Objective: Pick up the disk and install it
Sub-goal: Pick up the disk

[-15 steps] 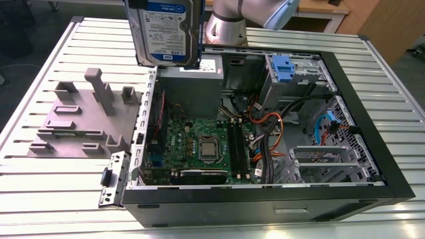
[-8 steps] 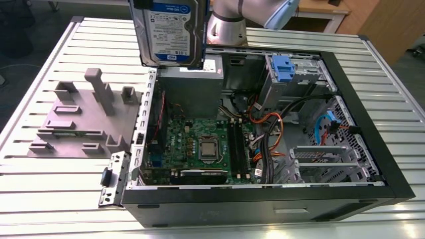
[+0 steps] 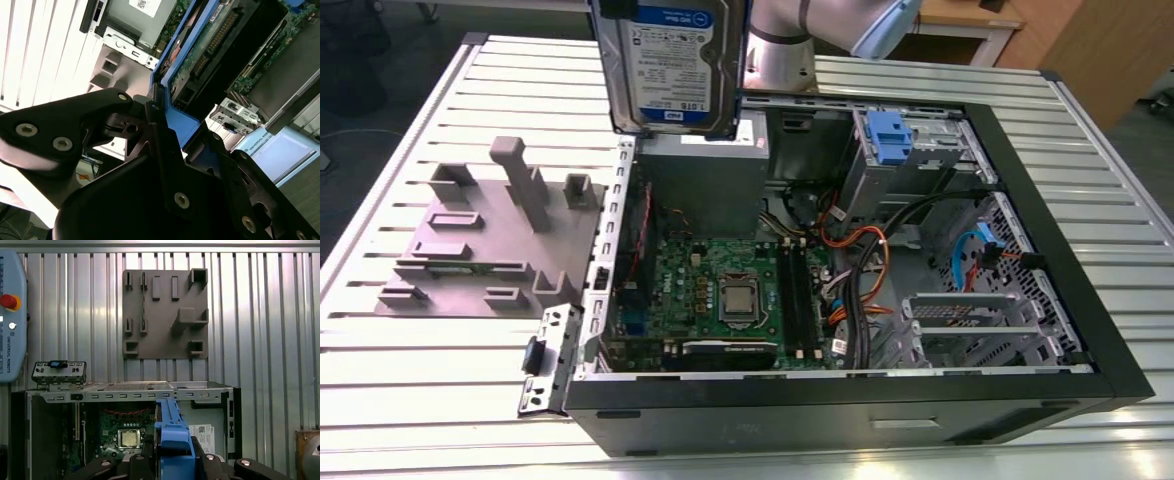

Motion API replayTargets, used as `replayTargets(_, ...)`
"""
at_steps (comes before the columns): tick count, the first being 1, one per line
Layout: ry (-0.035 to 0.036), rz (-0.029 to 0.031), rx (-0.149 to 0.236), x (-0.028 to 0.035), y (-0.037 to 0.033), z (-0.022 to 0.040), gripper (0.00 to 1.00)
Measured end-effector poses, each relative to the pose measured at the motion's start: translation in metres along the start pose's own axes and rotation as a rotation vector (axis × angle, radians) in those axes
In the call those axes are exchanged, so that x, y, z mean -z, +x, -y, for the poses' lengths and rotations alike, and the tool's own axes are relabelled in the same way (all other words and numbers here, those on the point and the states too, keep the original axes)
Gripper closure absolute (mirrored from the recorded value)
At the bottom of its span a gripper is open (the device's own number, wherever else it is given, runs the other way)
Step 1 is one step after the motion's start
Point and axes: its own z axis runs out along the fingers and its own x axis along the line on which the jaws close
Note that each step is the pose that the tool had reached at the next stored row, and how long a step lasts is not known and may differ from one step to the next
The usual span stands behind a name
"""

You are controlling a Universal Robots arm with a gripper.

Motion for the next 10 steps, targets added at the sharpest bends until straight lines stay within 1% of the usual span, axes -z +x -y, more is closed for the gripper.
replayTargets(4,0.0000,0.0000,0.000,0.0001,-0.0002,0.0038,0.63)
replayTargets(10,-0.0002,0.0000,0.000,0.0003,-0.0005,0.0111,0.63)
